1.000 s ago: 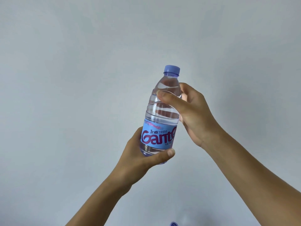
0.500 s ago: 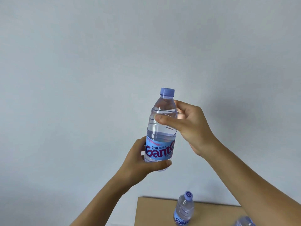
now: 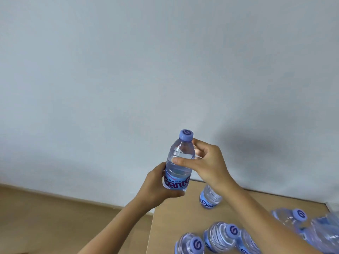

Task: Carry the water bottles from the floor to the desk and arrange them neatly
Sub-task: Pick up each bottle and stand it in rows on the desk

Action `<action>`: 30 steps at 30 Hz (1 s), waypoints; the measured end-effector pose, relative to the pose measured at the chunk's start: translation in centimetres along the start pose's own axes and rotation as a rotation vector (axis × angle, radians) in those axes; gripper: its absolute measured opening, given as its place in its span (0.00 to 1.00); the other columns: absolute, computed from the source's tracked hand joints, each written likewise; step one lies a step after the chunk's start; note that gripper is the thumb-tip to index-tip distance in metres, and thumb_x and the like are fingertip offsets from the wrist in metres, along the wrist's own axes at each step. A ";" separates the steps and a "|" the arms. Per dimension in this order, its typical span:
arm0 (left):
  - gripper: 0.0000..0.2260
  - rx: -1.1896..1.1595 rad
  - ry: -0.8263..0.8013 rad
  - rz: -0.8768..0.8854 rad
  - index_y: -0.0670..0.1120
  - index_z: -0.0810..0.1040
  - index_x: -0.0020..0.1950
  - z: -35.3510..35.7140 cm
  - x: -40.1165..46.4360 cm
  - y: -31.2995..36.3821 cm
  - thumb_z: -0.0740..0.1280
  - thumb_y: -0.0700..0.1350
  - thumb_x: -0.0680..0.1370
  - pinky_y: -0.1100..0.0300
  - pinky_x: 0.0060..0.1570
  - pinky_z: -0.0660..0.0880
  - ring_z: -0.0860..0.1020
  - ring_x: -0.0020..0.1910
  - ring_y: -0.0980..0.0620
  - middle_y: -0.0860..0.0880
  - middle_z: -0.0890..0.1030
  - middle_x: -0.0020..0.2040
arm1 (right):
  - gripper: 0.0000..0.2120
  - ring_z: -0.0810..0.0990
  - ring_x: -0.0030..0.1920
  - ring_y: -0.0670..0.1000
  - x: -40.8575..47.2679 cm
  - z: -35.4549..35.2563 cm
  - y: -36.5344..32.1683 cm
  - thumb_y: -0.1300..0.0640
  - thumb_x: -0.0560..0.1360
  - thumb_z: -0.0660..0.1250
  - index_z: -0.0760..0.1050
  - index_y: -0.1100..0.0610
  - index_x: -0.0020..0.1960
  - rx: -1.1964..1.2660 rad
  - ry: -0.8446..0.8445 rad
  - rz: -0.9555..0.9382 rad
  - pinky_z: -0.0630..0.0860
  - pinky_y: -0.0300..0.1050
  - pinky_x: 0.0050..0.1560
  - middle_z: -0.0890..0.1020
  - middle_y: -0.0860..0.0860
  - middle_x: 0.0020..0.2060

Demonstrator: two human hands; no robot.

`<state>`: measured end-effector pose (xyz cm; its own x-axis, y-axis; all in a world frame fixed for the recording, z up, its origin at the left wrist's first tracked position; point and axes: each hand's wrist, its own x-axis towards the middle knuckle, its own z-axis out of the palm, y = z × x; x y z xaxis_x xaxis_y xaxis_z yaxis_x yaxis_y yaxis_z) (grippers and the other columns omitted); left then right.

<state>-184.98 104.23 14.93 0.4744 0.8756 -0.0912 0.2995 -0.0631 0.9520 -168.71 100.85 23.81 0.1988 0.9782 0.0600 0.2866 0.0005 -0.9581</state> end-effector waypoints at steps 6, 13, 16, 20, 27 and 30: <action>0.31 0.030 -0.003 -0.139 0.52 0.74 0.60 2.8 0.7 -6.8 0.81 0.39 0.61 0.63 0.48 0.78 0.81 0.50 0.59 0.54 0.82 0.52 | 0.18 0.80 0.35 0.43 -0.9 2.2 6.8 0.56 0.62 0.83 0.83 0.50 0.49 -0.072 0.010 0.123 0.77 0.37 0.38 0.85 0.46 0.36; 0.32 -0.014 0.027 -0.244 0.61 0.73 0.56 5.6 0.8 -12.4 0.80 0.36 0.61 0.73 0.41 0.73 0.80 0.47 0.66 0.59 0.83 0.49 | 0.20 0.75 0.33 0.32 -2.3 4.1 12.1 0.56 0.61 0.83 0.75 0.40 0.40 -0.192 0.014 0.143 0.68 0.24 0.35 0.76 0.29 0.29; 0.33 -0.037 0.053 -0.258 0.63 0.73 0.56 6.4 0.8 -13.8 0.79 0.34 0.62 0.73 0.41 0.74 0.80 0.48 0.66 0.64 0.83 0.49 | 0.22 0.77 0.39 0.31 -2.7 4.6 13.4 0.56 0.61 0.82 0.73 0.37 0.41 -0.225 -0.024 0.153 0.69 0.23 0.39 0.78 0.27 0.36; 0.33 -0.061 0.101 -0.261 0.65 0.73 0.58 7.2 0.8 -15.2 0.79 0.36 0.63 0.71 0.41 0.75 0.80 0.50 0.64 0.64 0.82 0.52 | 0.27 0.75 0.49 0.28 -3.4 5.1 14.9 0.57 0.62 0.82 0.75 0.38 0.53 -0.178 -0.043 0.229 0.69 0.22 0.46 0.80 0.28 0.43; 0.31 -0.072 0.166 -0.250 0.63 0.74 0.59 7.9 1.6 -16.5 0.80 0.38 0.64 0.74 0.45 0.73 0.78 0.53 0.67 0.61 0.81 0.54 | 0.29 0.76 0.54 0.31 -2.0 5.4 15.9 0.58 0.63 0.80 0.72 0.36 0.55 -0.188 -0.080 0.220 0.68 0.23 0.51 0.80 0.33 0.50; 0.31 -0.025 0.188 -0.195 0.55 0.74 0.62 8.0 2.7 -16.7 0.80 0.38 0.63 0.78 0.48 0.69 0.74 0.55 0.70 0.58 0.72 0.59 | 0.28 0.78 0.52 0.36 -1.1 5.5 16.3 0.60 0.62 0.79 0.72 0.34 0.50 -0.205 -0.057 0.191 0.71 0.26 0.50 0.81 0.35 0.48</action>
<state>-182.05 103.82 -3.54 0.2468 0.9438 -0.2197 0.3482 0.1252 0.9290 -169.41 100.92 6.61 0.2160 0.9667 -0.1371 0.4341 -0.2209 -0.8734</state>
